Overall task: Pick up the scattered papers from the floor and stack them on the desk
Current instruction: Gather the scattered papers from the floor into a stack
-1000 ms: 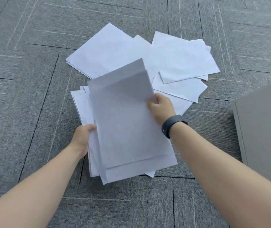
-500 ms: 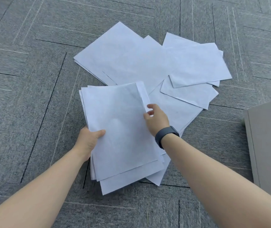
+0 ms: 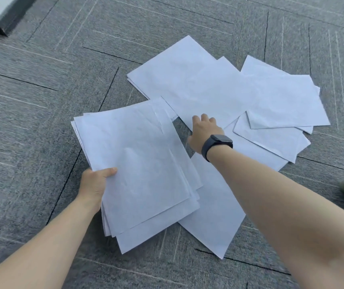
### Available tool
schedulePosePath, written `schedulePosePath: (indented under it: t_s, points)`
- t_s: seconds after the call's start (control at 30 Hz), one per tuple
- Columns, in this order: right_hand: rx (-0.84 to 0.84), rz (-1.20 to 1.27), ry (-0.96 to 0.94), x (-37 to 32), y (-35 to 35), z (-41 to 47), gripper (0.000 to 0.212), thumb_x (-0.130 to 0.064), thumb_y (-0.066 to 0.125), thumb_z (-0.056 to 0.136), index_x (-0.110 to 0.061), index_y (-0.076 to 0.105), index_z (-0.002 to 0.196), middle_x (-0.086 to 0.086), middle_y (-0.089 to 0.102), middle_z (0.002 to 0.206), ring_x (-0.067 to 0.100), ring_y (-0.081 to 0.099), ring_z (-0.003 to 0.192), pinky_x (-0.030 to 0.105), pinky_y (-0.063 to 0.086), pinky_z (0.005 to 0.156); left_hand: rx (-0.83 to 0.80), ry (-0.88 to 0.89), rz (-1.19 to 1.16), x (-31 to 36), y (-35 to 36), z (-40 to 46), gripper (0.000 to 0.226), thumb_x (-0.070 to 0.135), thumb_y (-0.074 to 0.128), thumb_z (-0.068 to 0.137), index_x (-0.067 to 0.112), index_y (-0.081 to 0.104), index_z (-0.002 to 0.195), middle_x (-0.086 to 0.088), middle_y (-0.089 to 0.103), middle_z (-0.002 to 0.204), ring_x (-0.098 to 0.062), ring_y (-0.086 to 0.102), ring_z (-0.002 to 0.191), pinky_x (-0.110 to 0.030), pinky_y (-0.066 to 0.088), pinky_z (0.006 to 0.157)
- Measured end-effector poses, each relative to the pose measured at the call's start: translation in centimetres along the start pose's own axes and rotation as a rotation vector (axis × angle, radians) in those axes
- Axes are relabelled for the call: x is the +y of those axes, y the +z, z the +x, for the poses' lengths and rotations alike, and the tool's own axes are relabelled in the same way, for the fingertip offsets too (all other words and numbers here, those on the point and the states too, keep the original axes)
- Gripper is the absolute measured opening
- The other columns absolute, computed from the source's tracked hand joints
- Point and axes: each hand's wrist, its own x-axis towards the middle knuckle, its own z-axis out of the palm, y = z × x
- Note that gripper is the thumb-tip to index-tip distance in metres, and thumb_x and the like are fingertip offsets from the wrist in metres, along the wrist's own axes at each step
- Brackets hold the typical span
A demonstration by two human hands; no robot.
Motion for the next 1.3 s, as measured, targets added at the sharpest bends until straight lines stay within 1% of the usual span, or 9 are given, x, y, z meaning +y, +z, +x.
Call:
schedulePosePath:
  t_s: [0.23, 0.4, 0.53, 0.63, 0.83, 0.9, 1.03, 1.17, 1.3]
  points:
    - [0.064, -0.196, 0.015, -2.5, 0.9, 2.2, 0.040, -0.011, 0.053, 0.083, -0.001, 0.042, 0.120, 0.016, 0.050, 0.113, 0.032, 0.053, 0.098, 0.034, 0.036, 0.068, 0.028, 0.005, -0.017, 0.4, -1.5, 0.5, 0.024, -0.004, 0.066, 0.076, 0.001, 0.070, 0.099, -0.015, 0.072, 0.097, -0.033, 0.068, 0.086, -0.045, 0.054, 0.085]
    - [0.122, -0.206, -0.011, -1.9, 0.8, 3.2, 0.035, -0.003, 0.050, 0.084, 0.000, 0.044, 0.119, 0.018, 0.057, 0.105, 0.034, 0.056, 0.096, 0.034, 0.036, 0.064, 0.014, -0.026, -0.027, 0.5, -1.6, 0.8, 0.018, -0.005, 0.066, 0.076, 0.005, 0.071, 0.091, -0.014, 0.073, 0.096, -0.032, 0.069, 0.083, -0.043, 0.055, 0.081]
    - [0.184, -0.087, 0.001, -0.8, -0.5, 3.8, 0.019, 0.004, 0.038, 0.083, -0.008, 0.041, 0.097, 0.012, 0.057, 0.075, 0.033, 0.057, 0.077, 0.035, 0.038, 0.059, 0.023, -0.028, -0.022, 0.4, -1.2, 1.0, 0.020, -0.005, 0.066, 0.074, 0.007, 0.071, 0.089, -0.015, 0.072, 0.096, -0.030, 0.067, 0.082, -0.044, 0.055, 0.084]
    - [0.250, -0.015, 0.010, -1.5, -1.8, 4.6, 0.020, 0.003, 0.036, 0.085, -0.008, 0.044, 0.099, 0.008, 0.048, 0.063, 0.030, 0.050, 0.063, 0.033, 0.035, 0.057, 0.035, -0.040, -0.016, 0.4, -1.2, 1.1, 0.019, -0.006, 0.066, 0.075, 0.006, 0.071, 0.089, -0.013, 0.072, 0.092, -0.031, 0.067, 0.083, -0.045, 0.055, 0.085]
    - [0.219, -0.045, -0.202, -5.4, -2.3, 5.5, 0.029, 0.005, 0.038, 0.083, -0.006, 0.049, 0.108, 0.009, 0.056, 0.076, 0.029, 0.047, 0.065, 0.032, 0.031, 0.055, 0.027, -0.053, -0.010, 0.6, -1.2, 1.2, 0.024, -0.005, 0.066, 0.074, 0.001, 0.071, 0.097, -0.017, 0.073, 0.097, -0.034, 0.069, 0.086, -0.048, 0.055, 0.086]
    - [0.170, -0.033, -0.236, -6.2, -1.9, 5.6, 0.031, 0.004, 0.036, 0.082, -0.006, 0.049, 0.109, 0.012, 0.060, 0.093, 0.032, 0.051, 0.075, 0.034, 0.033, 0.060, 0.028, -0.062, -0.008, 0.5, -1.2, 1.4, 0.024, -0.005, 0.067, 0.074, 0.000, 0.071, 0.097, -0.018, 0.073, 0.097, -0.034, 0.069, 0.085, -0.048, 0.055, 0.085]
    - [0.032, -0.063, -0.158, -7.4, -0.5, 5.9, 0.035, -0.008, 0.043, 0.084, -0.007, 0.045, 0.119, 0.013, 0.046, 0.121, 0.034, 0.048, 0.106, 0.036, 0.035, 0.069, 0.018, -0.079, -0.004, 0.3, -1.4, 1.7, 0.025, -0.004, 0.068, 0.073, -0.001, 0.070, 0.097, -0.020, 0.072, 0.100, -0.036, 0.069, 0.086, -0.050, 0.056, 0.085]
    - [-0.051, -0.103, -0.071, -8.5, -0.9, 6.5, 0.043, -0.006, 0.046, 0.081, -0.005, 0.041, 0.124, 0.018, 0.040, 0.125, 0.036, 0.046, 0.110, 0.041, 0.040, 0.071, 0.013, -0.094, -0.008, 0.5, -1.3, 1.6, 0.042, 0.006, 0.074, 0.061, -0.003, 0.069, 0.101, -0.019, 0.073, 0.099, -0.038, 0.070, 0.090, -0.052, 0.056, 0.084]
    - [-0.059, -0.168, -0.051, -9.2, -0.2, 7.1, 0.056, -0.002, 0.048, 0.085, -0.004, 0.030, 0.138, 0.030, 0.028, 0.146, 0.041, 0.041, 0.123, 0.044, 0.047, 0.088, 0.011, -0.104, 0.000, 0.4, -1.4, 1.6, 0.042, 0.004, 0.073, 0.064, -0.004, 0.068, 0.105, -0.019, 0.073, 0.099, -0.038, 0.070, 0.090, -0.049, 0.057, 0.082]
